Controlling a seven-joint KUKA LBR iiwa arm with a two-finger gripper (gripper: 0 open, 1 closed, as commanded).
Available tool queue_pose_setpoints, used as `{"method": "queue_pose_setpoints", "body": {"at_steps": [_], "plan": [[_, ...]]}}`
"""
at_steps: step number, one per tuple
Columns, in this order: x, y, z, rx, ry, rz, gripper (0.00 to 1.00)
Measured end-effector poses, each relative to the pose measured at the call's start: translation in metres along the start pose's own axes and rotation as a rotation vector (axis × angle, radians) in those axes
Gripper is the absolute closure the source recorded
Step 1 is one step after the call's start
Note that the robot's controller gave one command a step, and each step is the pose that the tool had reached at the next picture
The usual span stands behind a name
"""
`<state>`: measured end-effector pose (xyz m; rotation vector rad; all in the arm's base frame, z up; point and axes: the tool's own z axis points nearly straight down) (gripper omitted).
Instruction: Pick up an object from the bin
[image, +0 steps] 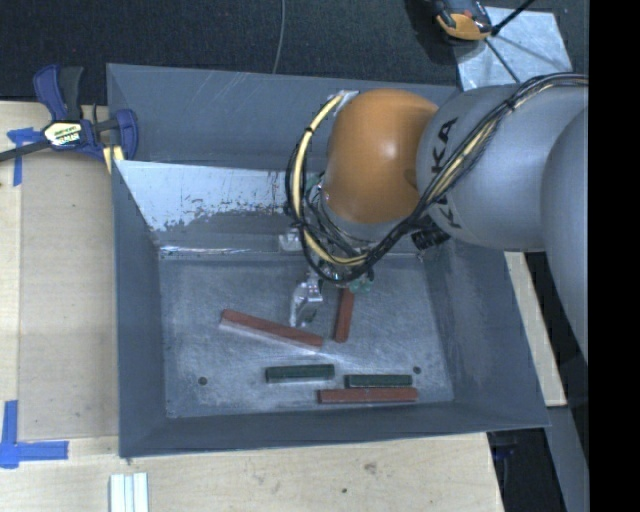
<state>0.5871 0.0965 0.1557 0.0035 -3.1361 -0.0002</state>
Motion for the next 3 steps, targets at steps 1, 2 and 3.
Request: {"method": "queue_pose_setpoints", "body": {"at_steps": [1,2,3], "plan": [[-0.002,0.000,-0.005,-0.001,-0.008,0.002,0.00],[0.042,0.008,0.079,0.001,-0.017,-0.238,1.00],[0.042,0.008,0.079,0.000,-0.017,-0.238,1.00]]}}
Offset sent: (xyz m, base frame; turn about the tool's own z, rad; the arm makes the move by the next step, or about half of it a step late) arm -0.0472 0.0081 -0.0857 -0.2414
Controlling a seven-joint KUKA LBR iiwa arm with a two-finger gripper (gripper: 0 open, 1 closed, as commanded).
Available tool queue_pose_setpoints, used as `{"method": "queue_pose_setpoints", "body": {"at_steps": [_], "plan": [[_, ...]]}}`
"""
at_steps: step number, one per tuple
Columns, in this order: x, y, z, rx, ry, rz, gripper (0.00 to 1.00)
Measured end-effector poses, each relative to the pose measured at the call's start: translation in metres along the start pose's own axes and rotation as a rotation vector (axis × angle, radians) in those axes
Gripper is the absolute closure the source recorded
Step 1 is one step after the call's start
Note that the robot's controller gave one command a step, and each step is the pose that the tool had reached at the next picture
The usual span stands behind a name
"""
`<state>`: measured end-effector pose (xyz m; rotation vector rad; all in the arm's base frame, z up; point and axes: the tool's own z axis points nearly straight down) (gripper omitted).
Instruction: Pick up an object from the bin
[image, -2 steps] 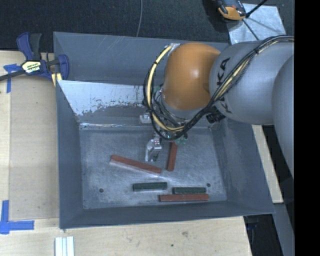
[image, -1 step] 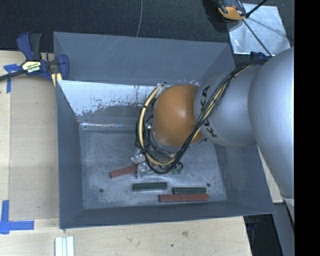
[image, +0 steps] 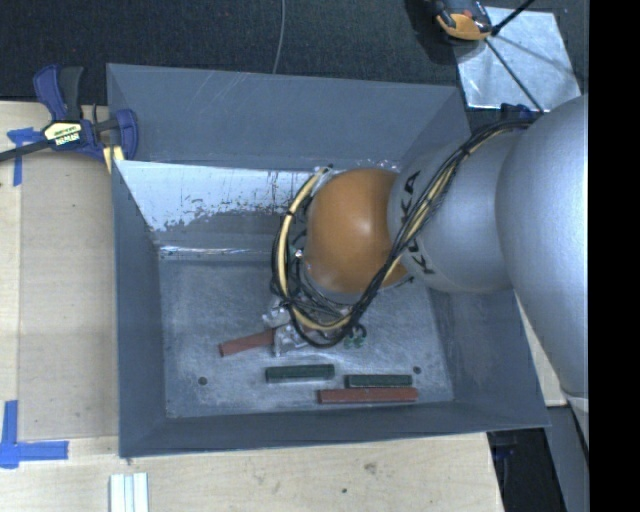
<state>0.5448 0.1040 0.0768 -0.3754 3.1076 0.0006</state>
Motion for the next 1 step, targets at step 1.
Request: {"method": "queue_pose_setpoints", "body": {"at_steps": [1], "plan": [[-0.0140,-0.0007,-0.0317,-0.001,0.011,-0.017,1.00]]}}
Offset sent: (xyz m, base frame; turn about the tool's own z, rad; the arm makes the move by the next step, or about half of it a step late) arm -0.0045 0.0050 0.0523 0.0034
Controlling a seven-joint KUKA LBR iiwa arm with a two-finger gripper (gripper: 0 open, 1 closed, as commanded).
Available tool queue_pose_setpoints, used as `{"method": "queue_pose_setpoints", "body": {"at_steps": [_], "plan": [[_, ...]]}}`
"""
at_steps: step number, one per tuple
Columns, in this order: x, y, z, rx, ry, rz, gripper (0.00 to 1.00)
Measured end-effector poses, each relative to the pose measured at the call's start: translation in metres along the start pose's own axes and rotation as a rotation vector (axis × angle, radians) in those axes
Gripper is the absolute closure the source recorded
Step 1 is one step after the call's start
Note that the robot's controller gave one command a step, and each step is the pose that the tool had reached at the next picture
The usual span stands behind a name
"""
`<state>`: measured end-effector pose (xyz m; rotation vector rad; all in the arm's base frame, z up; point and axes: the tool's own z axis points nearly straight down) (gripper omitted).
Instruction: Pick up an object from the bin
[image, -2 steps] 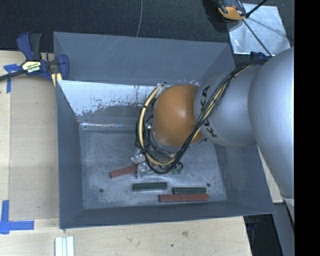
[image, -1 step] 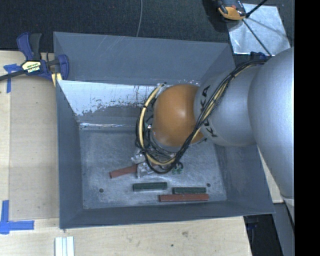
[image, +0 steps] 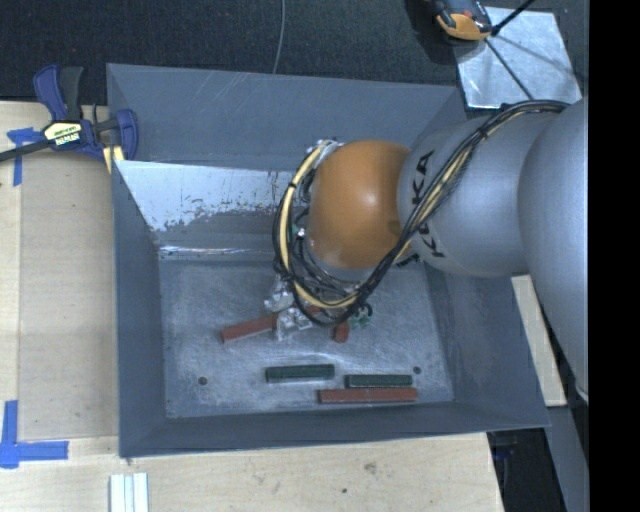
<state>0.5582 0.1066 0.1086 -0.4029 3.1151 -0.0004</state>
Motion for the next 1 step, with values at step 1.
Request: {"method": "queue_pose_setpoints", "body": {"at_steps": [1], "plan": [[0.0082,0.0032,-0.0170,0.000,-0.004,0.014,1.00]]}}
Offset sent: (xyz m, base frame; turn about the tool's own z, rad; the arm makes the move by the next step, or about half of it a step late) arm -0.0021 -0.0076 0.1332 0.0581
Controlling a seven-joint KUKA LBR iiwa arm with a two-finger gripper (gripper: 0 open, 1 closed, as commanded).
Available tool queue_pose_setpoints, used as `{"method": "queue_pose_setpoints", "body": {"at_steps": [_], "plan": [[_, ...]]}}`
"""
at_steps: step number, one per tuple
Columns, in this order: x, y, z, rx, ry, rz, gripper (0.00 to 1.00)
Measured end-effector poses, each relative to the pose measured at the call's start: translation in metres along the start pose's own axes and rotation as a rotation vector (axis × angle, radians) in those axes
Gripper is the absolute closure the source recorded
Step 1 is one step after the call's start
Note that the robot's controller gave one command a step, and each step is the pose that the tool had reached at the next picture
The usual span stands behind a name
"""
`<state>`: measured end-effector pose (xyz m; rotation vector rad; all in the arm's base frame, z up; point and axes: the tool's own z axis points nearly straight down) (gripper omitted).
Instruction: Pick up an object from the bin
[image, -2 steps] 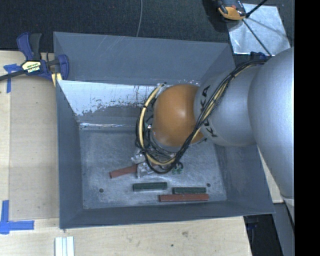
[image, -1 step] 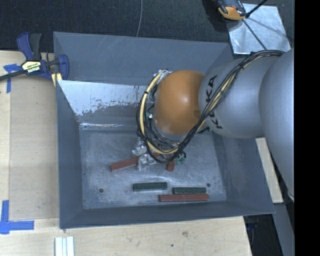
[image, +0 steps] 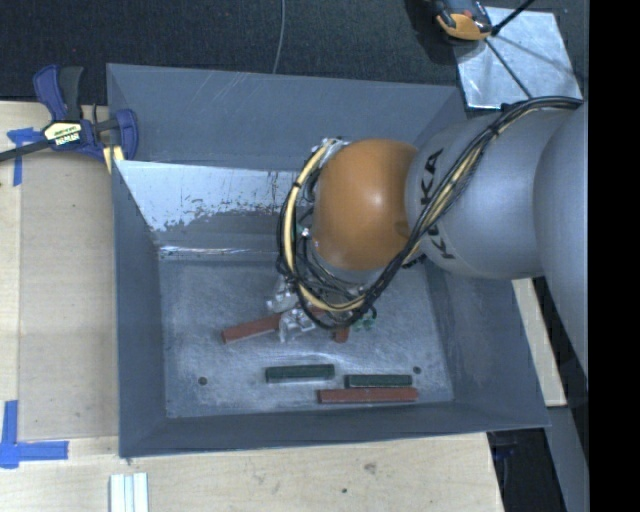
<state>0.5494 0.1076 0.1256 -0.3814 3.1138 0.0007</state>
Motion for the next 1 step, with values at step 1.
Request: {"method": "queue_pose_setpoints", "body": {"at_steps": [1], "plan": [[-0.0058,-0.0105,-0.1165,0.000,0.002,0.045,1.00]]}}
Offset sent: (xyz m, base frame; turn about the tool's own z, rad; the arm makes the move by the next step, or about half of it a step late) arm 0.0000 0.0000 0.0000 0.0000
